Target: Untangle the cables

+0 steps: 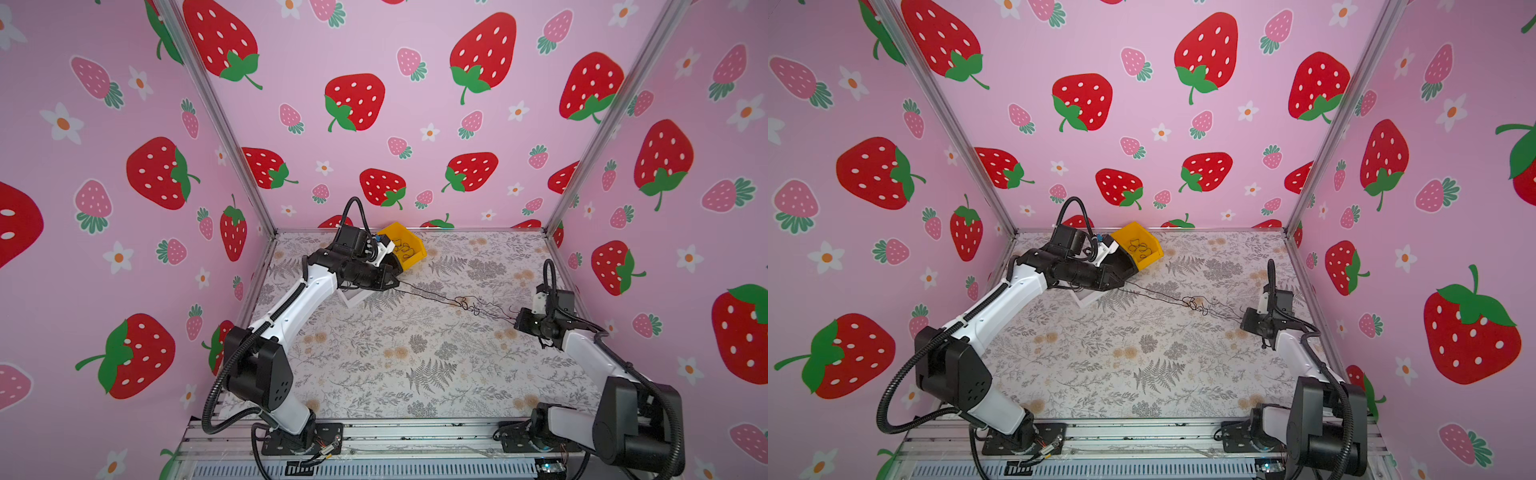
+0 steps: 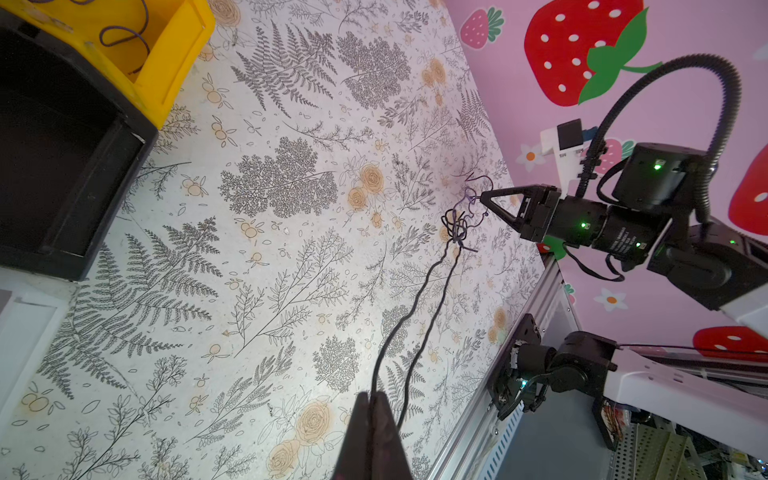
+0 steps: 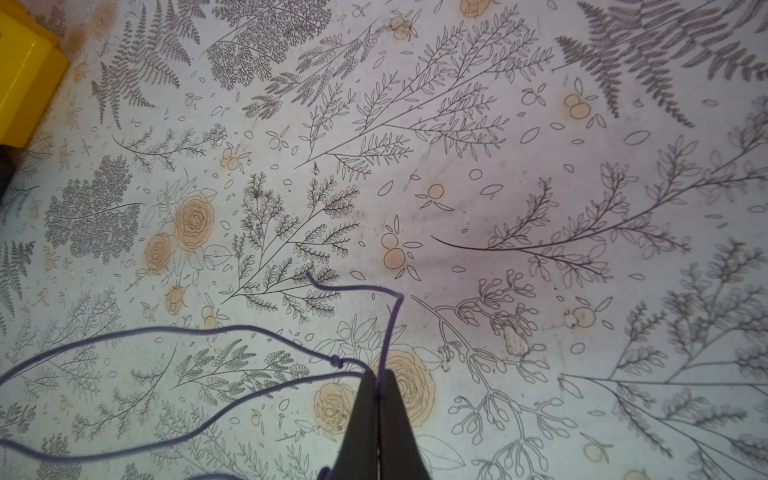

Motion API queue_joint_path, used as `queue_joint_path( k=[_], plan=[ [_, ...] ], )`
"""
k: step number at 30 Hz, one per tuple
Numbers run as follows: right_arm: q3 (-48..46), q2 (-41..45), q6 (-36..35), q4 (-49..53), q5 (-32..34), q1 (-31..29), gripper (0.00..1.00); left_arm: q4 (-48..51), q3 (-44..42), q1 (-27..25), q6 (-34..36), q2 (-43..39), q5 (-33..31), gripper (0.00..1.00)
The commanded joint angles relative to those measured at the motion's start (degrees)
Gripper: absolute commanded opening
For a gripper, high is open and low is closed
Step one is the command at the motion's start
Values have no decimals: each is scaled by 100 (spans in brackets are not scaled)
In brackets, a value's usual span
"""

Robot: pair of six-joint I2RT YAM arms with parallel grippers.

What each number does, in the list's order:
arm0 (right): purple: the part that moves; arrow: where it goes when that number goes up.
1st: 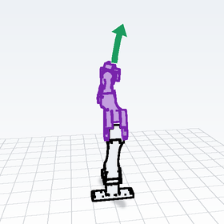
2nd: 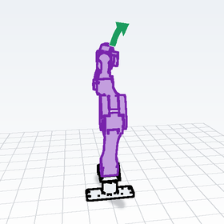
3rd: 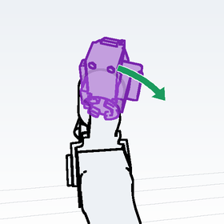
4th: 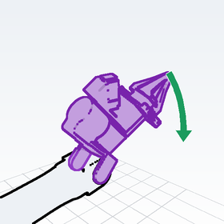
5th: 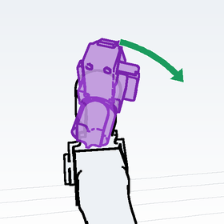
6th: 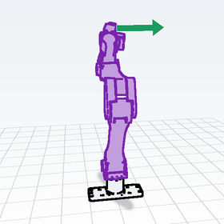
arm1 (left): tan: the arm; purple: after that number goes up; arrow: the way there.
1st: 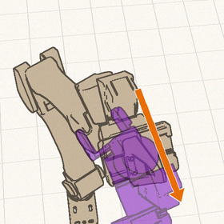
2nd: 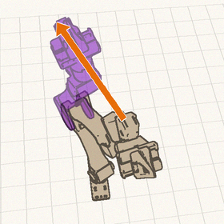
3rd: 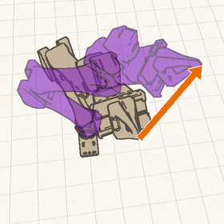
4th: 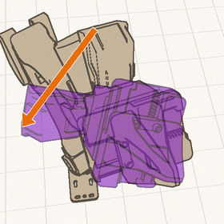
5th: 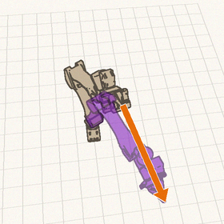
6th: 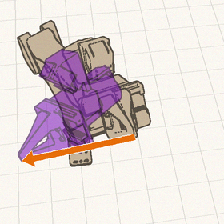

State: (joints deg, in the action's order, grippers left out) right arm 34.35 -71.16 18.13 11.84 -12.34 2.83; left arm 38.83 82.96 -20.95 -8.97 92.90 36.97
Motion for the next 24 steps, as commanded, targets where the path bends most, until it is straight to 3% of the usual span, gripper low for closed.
queue_joint_path(
  k=[1, 6, 9, 17, 20, 24],
  plan=[
    [52, -164, -32, 91, -78, -78, 0, -173, -68, -67, -139, 282, 211, 0],
    [37, -343, -5, 57, 82, -510, 6, -264, 16, -434, -196, 803, 263, 0],
    [49, -365, 16, 32, 120, -622, 27, -390, 88, -562, -280, 978, 384, 0],
    [447, 84, -446, -12, 703, -1364, 65, -91, 488, -848, 23, 1116, 466, 0],
    [548, -105, -730, -317, 259, -1741, 72, -36, 567, -893, 95, 1092, 486, 0],
    [860, -843, -1038, -304, 24, -2185, 73, 66, 705, -893, 165, 1031, 463, 0]
  ],
)
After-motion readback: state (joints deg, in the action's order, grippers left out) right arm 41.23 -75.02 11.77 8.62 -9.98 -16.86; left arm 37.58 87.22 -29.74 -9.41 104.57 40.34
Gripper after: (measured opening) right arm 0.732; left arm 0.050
